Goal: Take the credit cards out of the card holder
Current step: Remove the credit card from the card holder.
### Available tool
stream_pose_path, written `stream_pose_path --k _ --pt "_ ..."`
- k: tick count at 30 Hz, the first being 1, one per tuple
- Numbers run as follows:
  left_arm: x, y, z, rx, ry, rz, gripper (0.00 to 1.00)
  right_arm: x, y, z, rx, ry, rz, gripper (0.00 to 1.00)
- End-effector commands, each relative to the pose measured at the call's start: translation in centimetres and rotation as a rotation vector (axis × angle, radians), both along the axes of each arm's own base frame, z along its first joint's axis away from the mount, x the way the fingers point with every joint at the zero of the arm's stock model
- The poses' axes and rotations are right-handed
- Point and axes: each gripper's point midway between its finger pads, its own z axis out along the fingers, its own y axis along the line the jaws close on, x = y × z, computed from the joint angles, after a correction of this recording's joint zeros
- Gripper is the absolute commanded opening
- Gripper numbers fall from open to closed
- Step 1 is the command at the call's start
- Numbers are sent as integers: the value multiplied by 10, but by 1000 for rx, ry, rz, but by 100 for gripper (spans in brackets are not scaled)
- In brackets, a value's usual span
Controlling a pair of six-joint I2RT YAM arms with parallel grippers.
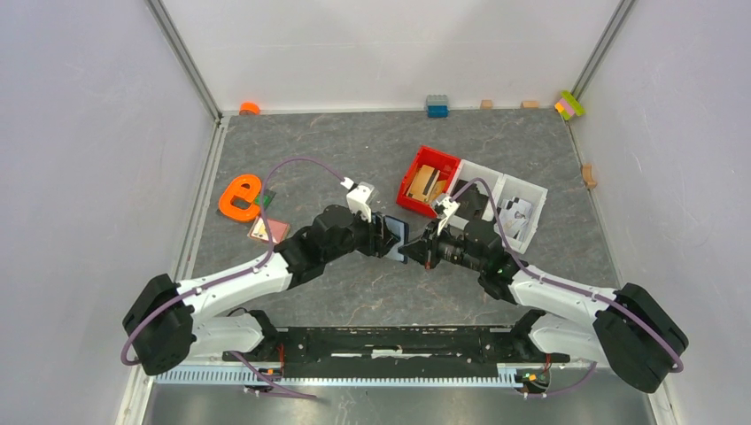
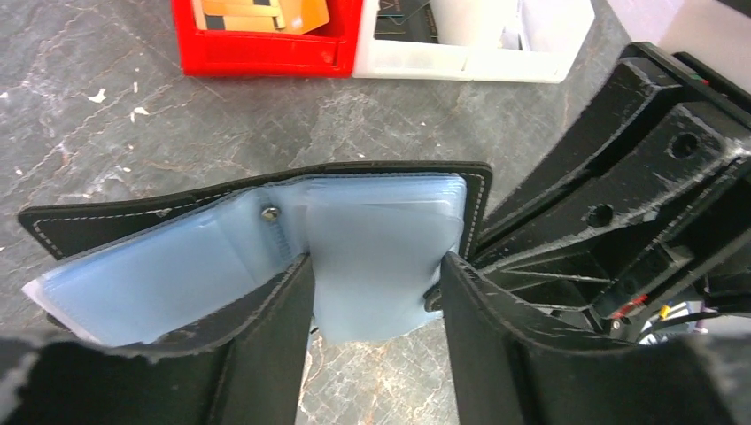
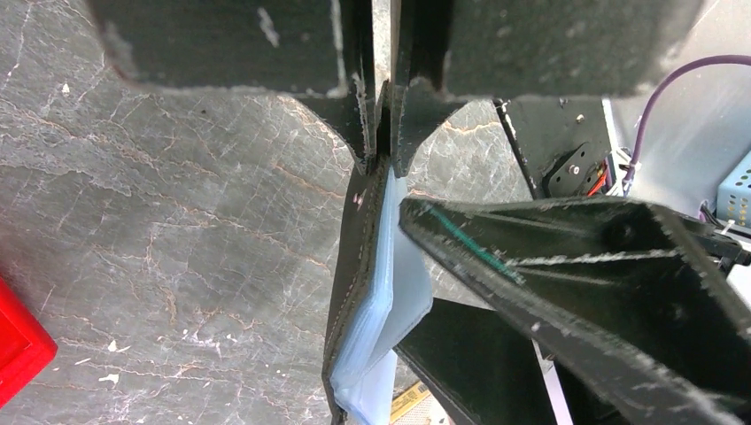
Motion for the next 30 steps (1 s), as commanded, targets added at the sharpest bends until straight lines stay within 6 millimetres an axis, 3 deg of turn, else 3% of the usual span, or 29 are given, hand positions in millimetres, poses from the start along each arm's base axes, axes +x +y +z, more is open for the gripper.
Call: stream_pose_path --k 1,7,12,17,24,27,30 --pt "17 2 16 27 -60 60 58 2 14 44 94 -124 49 0" --pt "24 9 10 66 -51 110 49 0 12 48 105 -145 44 0" --pt "37 38 5 139 -46 275 42 13 3 40 54 -138 -40 0" --pt "41 56 8 147 -59 365 43 30 -13 30 -19 -131 -165 0" --pt "46 87 21 143 -116 503 55 41 -31 28 -46 -130 -274 0" --pt "37 72 39 14 -169 403 61 39 -31 31 -31 -137 -268 0" --pt "17 46 54 -104 -211 217 76 34 -26 35 -6 -147 -230 0"
